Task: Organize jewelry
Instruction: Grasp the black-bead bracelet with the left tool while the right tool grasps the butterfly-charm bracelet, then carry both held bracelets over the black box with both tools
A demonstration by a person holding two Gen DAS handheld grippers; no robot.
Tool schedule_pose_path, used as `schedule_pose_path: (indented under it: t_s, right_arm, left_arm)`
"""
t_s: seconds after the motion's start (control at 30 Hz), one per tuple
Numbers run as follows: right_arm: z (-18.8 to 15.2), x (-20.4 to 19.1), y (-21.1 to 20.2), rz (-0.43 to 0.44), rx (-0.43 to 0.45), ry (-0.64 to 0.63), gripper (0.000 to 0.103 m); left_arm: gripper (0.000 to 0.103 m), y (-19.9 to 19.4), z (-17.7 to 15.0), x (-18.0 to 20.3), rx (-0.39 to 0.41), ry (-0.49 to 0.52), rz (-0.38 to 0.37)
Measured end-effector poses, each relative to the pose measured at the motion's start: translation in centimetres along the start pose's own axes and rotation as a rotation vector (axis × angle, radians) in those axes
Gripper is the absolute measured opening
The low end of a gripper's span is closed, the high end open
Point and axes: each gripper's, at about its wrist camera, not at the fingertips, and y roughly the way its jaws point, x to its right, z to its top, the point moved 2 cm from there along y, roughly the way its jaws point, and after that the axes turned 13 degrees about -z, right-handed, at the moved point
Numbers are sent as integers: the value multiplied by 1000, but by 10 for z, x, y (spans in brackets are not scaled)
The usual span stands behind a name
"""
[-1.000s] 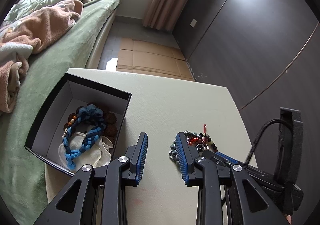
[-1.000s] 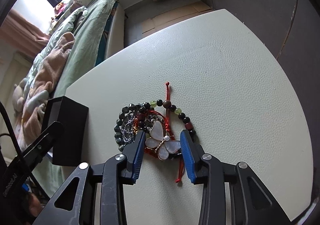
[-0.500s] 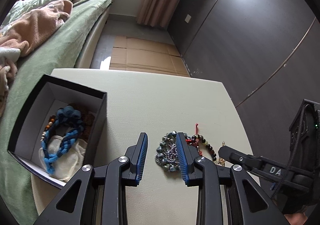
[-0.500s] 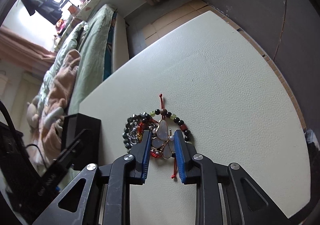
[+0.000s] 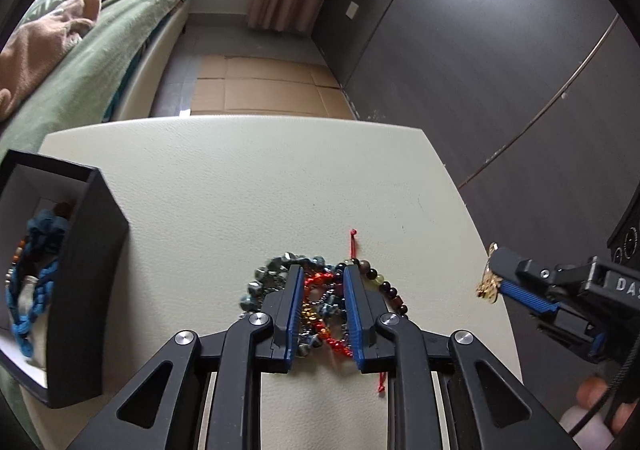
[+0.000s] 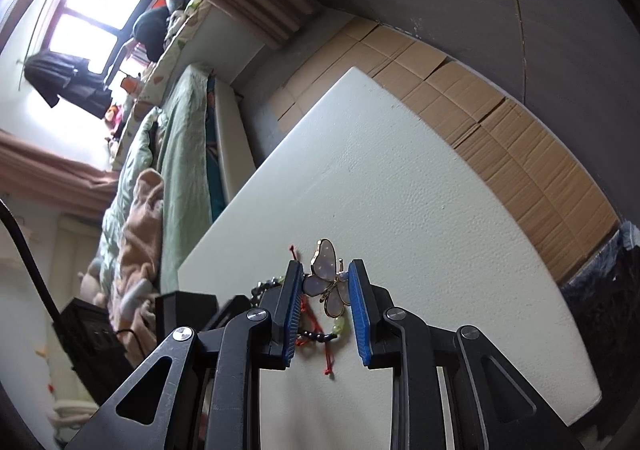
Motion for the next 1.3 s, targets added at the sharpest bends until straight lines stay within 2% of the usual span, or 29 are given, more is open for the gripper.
schedule_pose_path:
  t_s: [0.27,0.4,0.47,0.67,1.03,1.3]
  right_arm:
    - [6,-2,0,18,-1,11,24]
    - [8,-2,3,21,-9,12,24]
    - [8,-2,2,23,-6,12,24]
    - [4,-6,4,21,-1,-2,24]
    - [-6,-18,2,25,10,-40,24]
    - [-21,-42,-4,79,32,-107,24]
  left_arm:
    - [21,18,-3,-5,-45,-62,-34]
    - [17,18,-2,-7,-47,-75,-41]
    - [8,15,0,-7,-42,-74,-51]
    - [8,4,5,-9,-26,-95,-93]
    - [8,-45,8,3,68,-64,-168]
    - [8,-83,9,-4,146,-61,-157]
